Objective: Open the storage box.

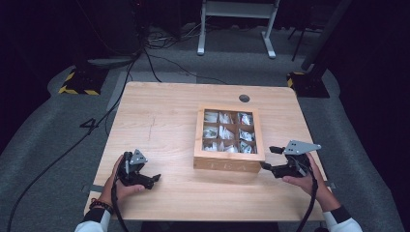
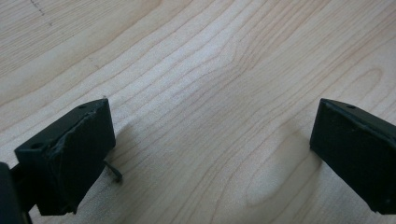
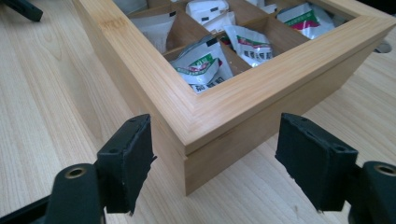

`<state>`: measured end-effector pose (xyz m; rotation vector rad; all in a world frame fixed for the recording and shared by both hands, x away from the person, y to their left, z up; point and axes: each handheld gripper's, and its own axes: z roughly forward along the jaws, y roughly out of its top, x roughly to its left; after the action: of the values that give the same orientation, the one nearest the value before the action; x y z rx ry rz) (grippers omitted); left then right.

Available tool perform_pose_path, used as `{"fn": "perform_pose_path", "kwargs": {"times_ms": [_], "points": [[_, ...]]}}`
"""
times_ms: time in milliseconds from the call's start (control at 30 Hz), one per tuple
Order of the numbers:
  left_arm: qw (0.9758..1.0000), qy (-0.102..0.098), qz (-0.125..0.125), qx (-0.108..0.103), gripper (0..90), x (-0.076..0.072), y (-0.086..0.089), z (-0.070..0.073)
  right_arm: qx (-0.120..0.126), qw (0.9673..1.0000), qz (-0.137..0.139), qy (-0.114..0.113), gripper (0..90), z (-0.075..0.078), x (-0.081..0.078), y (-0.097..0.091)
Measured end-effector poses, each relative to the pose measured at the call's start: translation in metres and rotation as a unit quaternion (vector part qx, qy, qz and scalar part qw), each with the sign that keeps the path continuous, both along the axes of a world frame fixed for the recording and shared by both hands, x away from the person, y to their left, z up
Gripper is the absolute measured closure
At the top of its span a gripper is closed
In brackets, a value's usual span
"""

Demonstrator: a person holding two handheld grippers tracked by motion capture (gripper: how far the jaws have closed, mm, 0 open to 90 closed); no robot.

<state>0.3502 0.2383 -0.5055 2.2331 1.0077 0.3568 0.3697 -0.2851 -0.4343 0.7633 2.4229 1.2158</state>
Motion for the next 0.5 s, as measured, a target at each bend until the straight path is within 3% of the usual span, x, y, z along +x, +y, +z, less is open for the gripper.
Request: {"fn": "perform_pose_path", "kwargs": {"times_ms": [300,500], "points": [[1.0,0.0,0.0,0.0,0.4,0.0,0.0,0.0,-0.024,0.9995,-0.006,0.019,31.0,-0.01,0.006,0.011],[1.0,0.0,0.0,0.0,0.4,0.0,0.0,0.0,-0.017,0.9995,-0.004,0.027,30.5,-0.012,0.008,0.012]]}}
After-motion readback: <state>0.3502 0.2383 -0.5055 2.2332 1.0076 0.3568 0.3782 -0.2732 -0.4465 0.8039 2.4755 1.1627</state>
